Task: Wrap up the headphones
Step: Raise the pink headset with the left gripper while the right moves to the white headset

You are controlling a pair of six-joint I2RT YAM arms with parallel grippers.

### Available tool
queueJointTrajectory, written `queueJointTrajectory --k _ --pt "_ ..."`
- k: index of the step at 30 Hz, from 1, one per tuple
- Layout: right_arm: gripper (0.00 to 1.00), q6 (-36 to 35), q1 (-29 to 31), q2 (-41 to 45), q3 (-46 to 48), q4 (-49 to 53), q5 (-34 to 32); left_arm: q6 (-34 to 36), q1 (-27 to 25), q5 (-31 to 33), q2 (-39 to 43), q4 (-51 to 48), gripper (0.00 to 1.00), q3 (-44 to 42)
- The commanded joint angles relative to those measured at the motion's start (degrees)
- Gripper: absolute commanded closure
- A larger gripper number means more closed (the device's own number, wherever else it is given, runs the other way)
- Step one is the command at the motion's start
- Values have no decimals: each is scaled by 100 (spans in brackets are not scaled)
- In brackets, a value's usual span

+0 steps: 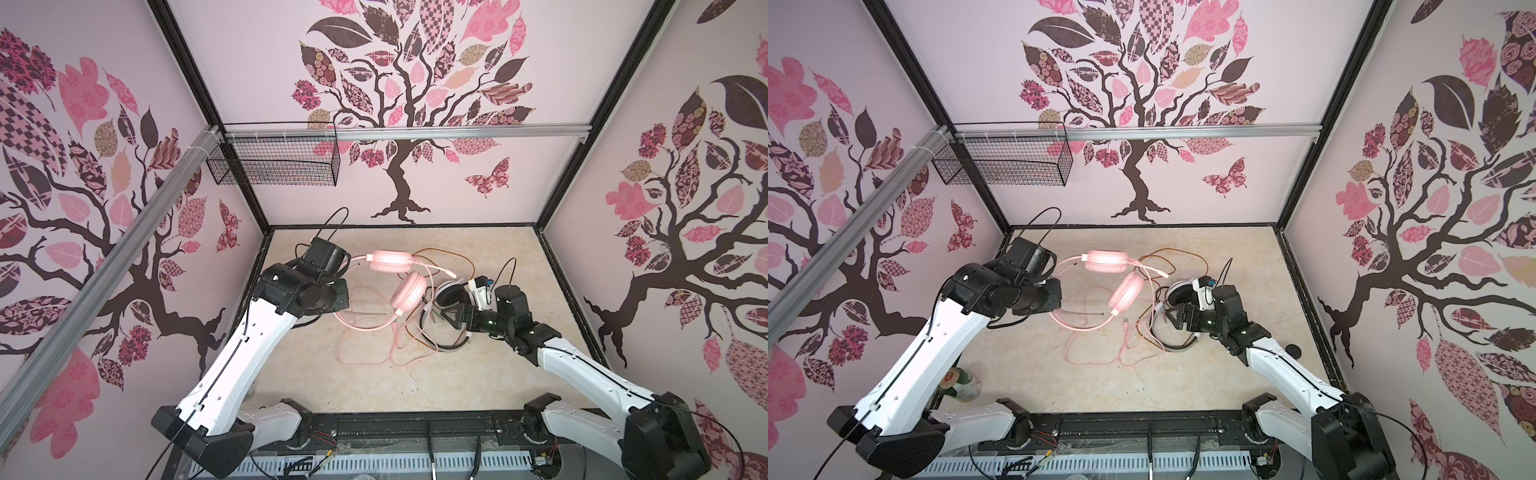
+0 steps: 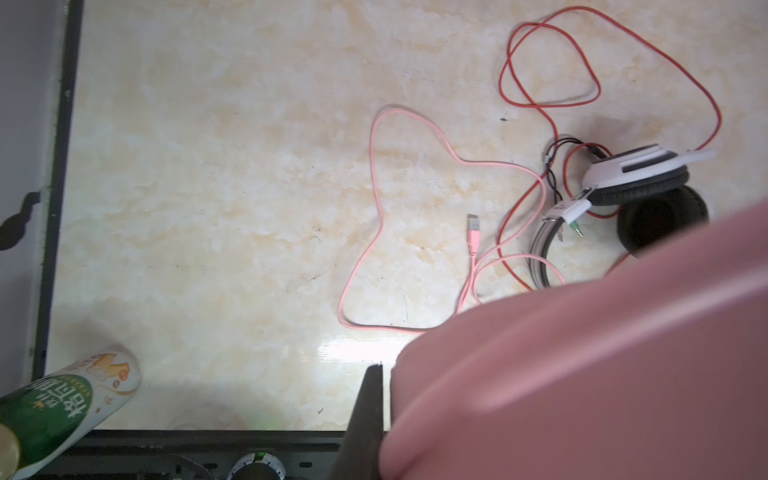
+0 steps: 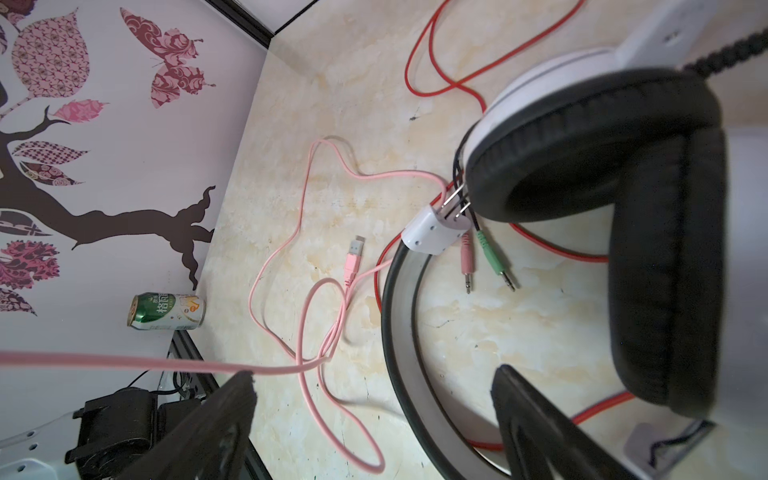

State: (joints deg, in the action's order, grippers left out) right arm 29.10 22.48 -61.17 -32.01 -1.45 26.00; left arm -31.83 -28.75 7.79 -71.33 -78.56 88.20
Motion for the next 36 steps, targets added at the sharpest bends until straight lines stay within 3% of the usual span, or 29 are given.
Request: queueJointTrajectory --k 1,7,15,18,22,27,31,36 --pt "9 -232 88 105 -172 -87 -68 44 19 -443 102 434 100 338" --pt "12 -152 424 183 191 -1058 318 56 38 -352 -44 61 100 1001" --pt "13 -78 560 274 307 -1363 154 33 564 1276 -59 -719 100 2517" --pt "13 -138 562 170 216 -1279 162 71 555 1025 43 -508 100 2647" --pt "15 -35 572 -88 -23 -1247 325 126 564 706 515 477 100 2161" --pt "16 67 594 -388 -323 -1218 430 11 564 256 149 756 100 3232" --pt "16 93 634 -523 -609 -1172 501 -118 564 -145 111 1307 100 3556" --pt "16 190 661 -555 -955 -1340 731 -270 564 -482 -286 1222 100 3963"
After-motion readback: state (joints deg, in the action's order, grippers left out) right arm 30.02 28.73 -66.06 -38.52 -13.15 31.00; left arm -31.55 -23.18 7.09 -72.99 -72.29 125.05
